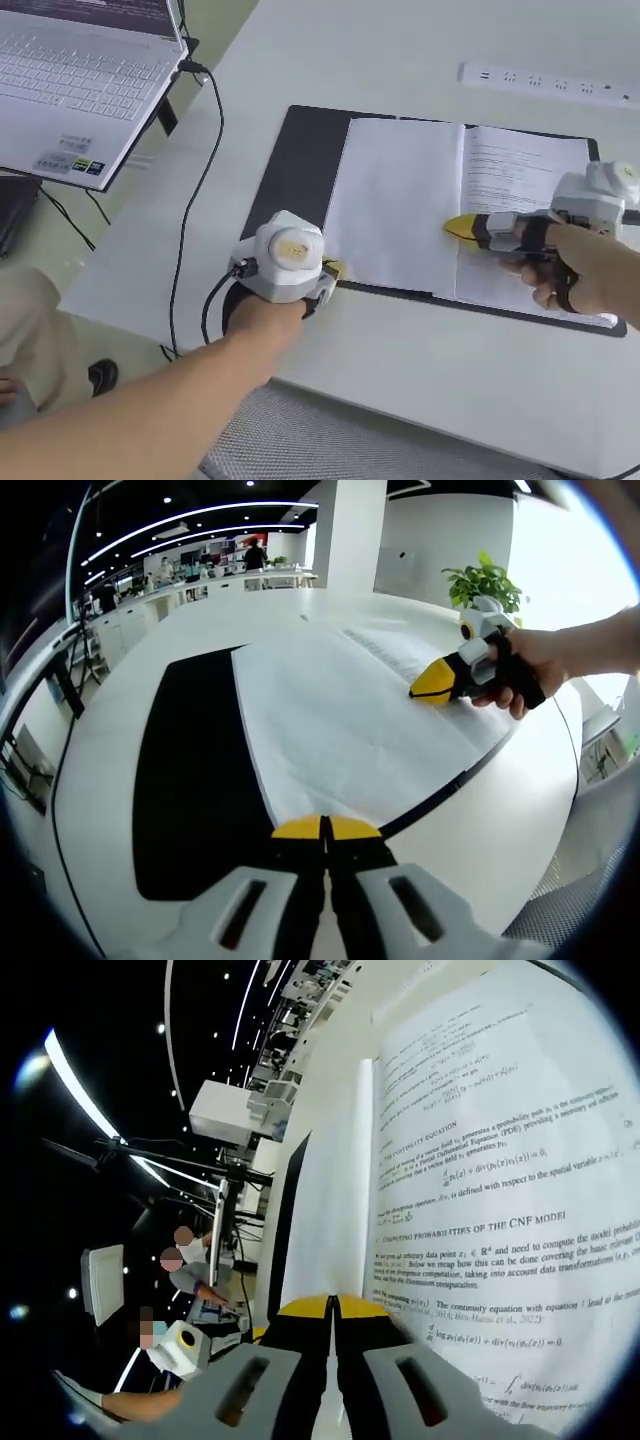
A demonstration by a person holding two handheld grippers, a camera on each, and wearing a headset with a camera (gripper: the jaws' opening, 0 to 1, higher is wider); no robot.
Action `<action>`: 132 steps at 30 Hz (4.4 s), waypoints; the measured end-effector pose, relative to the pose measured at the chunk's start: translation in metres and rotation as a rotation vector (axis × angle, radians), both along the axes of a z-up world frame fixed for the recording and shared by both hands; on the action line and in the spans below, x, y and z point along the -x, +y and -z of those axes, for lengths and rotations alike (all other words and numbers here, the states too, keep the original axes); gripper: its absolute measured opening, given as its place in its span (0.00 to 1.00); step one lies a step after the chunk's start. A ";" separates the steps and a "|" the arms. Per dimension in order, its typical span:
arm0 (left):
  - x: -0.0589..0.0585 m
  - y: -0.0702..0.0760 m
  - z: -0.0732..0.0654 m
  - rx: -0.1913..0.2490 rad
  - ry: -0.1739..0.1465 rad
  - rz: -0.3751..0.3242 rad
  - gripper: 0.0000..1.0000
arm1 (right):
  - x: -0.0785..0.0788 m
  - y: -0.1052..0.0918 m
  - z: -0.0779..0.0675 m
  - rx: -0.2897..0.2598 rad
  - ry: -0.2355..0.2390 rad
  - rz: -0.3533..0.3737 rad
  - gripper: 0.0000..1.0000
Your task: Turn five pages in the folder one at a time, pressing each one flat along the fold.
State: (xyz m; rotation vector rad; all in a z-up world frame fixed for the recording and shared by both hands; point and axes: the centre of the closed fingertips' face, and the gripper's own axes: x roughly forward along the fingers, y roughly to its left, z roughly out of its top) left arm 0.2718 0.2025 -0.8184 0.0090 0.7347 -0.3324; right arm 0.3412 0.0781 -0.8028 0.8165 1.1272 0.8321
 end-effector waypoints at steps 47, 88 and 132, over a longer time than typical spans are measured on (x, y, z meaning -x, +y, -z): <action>0.001 0.001 -0.002 0.032 0.055 -0.033 0.00 | 0.116 -0.023 -0.035 -0.071 -0.026 0.005 0.00; 0.083 -0.009 -0.146 0.153 -0.001 0.073 0.66 | 0.146 -0.151 -0.158 0.192 -0.436 0.393 0.67; 0.048 -0.097 -0.111 0.125 0.045 0.238 0.59 | 0.144 -0.165 -0.132 0.247 -0.428 0.324 0.63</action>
